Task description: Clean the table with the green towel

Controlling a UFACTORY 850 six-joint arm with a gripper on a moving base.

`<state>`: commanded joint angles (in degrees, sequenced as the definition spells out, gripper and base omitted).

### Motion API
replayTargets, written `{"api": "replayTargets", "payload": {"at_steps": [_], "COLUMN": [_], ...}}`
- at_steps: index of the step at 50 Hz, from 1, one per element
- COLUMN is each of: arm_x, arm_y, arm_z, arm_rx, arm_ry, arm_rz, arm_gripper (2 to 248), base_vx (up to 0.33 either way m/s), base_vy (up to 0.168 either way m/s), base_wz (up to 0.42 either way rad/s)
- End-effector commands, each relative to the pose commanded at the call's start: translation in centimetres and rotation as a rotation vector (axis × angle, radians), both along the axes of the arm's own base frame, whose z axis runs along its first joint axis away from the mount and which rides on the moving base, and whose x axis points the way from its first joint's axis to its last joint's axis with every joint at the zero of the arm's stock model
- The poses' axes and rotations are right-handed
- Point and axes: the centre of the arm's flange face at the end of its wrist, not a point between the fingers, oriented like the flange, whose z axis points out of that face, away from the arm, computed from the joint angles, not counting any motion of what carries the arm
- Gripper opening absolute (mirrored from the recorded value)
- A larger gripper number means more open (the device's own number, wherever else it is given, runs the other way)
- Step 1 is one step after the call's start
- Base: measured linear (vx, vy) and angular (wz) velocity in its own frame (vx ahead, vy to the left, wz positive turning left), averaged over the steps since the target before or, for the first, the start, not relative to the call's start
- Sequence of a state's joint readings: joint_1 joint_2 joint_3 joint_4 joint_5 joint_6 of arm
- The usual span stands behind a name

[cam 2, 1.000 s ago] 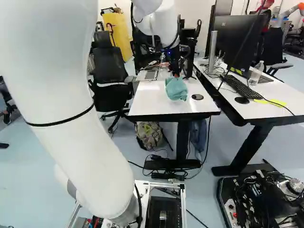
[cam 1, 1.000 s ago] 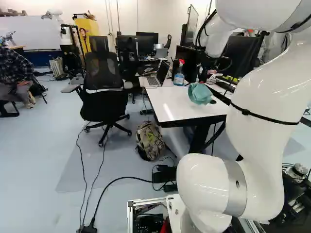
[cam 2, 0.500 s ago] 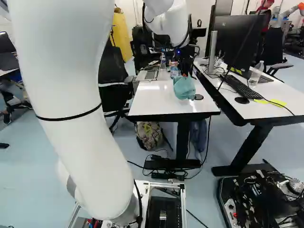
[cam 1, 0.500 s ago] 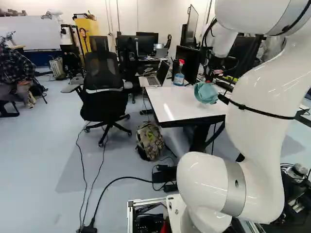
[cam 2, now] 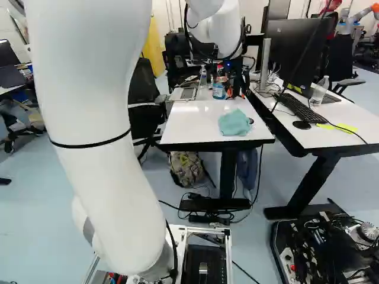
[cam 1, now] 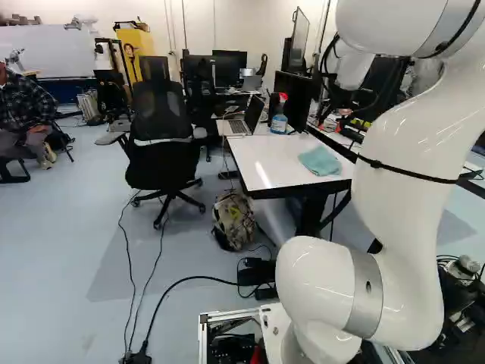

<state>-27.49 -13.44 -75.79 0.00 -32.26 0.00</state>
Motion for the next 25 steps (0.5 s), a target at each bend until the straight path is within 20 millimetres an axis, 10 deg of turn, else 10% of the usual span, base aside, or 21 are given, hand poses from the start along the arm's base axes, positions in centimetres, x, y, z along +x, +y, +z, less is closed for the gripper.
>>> {"api": "replayTargets", "payload": {"at_steps": [9, 10, 15, 16, 25], "arm_x": [0.0, 0.0, -0.1, -0.13, -0.3], "arm_y": [0.0, 0.0, 0.05, 0.07, 0.16], "arm_z": [0.0, 0.0, 0.31, 0.41, 0.98], "arm_rx": [0.0, 0.0, -0.003, -0.003, -0.008], "arm_ry": [0.0, 0.0, -0.005, -0.006, -0.015], "arm_rz": [0.0, 0.0, 0.0, 0.0, 0.0], "arm_gripper": [171, 208, 208, 244, 247], "base_vx": [0.0, 0.0, 0.0, 0.0, 0.0], "base_vy": [0.0, 0.0, 0.0, 0.0, 0.0], "base_wz": [0.0, 0.0, 0.0, 0.0, 0.0]}}
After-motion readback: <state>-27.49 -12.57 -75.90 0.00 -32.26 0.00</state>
